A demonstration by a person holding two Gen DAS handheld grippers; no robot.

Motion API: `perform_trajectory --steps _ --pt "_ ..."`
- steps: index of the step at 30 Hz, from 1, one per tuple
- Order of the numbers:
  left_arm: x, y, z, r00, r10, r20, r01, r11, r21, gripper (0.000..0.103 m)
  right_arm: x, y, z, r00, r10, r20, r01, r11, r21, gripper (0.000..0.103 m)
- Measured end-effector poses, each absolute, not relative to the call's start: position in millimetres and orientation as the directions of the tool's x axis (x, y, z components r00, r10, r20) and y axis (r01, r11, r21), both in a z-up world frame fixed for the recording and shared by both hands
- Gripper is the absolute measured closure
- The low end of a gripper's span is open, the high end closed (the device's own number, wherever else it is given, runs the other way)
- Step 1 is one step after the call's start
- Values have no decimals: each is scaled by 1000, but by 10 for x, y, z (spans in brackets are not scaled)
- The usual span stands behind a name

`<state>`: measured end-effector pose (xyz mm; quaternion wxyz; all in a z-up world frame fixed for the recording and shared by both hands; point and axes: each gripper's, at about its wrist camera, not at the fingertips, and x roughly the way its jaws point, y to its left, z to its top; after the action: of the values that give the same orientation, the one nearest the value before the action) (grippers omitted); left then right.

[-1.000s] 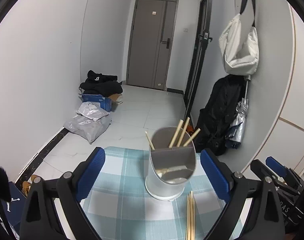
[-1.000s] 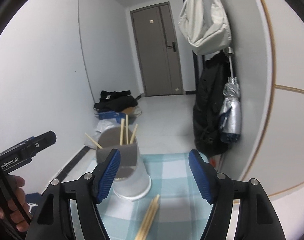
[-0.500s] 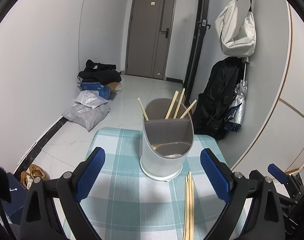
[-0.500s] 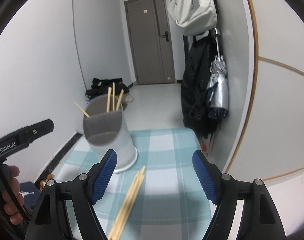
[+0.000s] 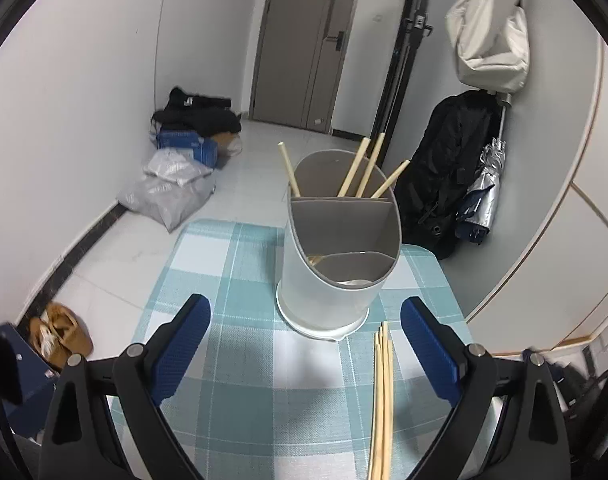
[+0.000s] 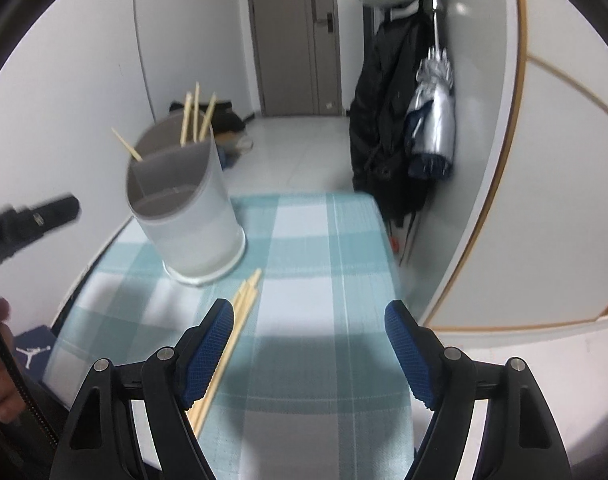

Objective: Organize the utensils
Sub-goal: 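Lower the right gripper onto the bundle and grasp one chopstick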

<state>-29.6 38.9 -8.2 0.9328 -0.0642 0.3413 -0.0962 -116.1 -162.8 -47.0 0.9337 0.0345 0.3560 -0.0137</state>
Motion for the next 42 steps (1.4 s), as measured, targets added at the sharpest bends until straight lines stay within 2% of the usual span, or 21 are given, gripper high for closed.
perform_trajectory --steps 4,7,12,14,16,20,25,33,34,35,38,40,42 --pt "-241 456 -61 738 -231 -635 123 970 -210 9 -941 -1583 -645 655 37 -755 16 998 63 25" --pt "-214 507 -60 731 -236 -641 107 966 -233 9 -758 -1523 -758 589 97 -802 -19 994 106 25" --pt "-171 593 -76 710 -255 -657 97 959 -267 9 -468 -1384 -967 492 119 -863 -41 993 113 27" --pt "-138 595 -101 689 -263 -675 105 958 -267 9 -376 -1305 -1036 482 94 -871 -54 996 77 31" --pt "-118 617 -117 669 -281 -688 106 952 -286 9 -298 -1254 -1095 463 61 -884 -57 998 39 40" --pt "-94 648 -126 655 -291 -697 97 948 -304 9 -222 -1245 -1196 445 76 -892 -46 997 62 49" --pt "-75 708 -146 642 -298 -707 79 942 -326 9 -229 -1226 -1202 449 60 -891 -55 998 39 65" --pt "-44 765 -142 639 -299 -709 58 937 -343 9 -115 -1090 -1181 437 29 -899 -81 997 -7 67" --pt "-38 775 -150 636 -298 -712 53 937 -345 9 -92 -1071 -1177 438 18 -899 -79 997 -18 70" --pt "-36 788 -163 634 -297 -714 46 936 -349 9 -64 -1054 -1184 431 10 -902 -80 996 -28 78" --pt "-26 822 -181 629 -293 -720 35 936 -351 9 -35 -1037 -1196 412 6 -911 -82 996 -31 84" --pt "-28 844 -192 627 -292 -722 27 935 -354 9 -31 -1033 -1196 403 11 -915 -103 994 -34 94" --pt "-18 845 -199 623 -290 -727 22 935 -355 9 -52 -1051 -1186 393 20 -919 -114 993 -27 96"
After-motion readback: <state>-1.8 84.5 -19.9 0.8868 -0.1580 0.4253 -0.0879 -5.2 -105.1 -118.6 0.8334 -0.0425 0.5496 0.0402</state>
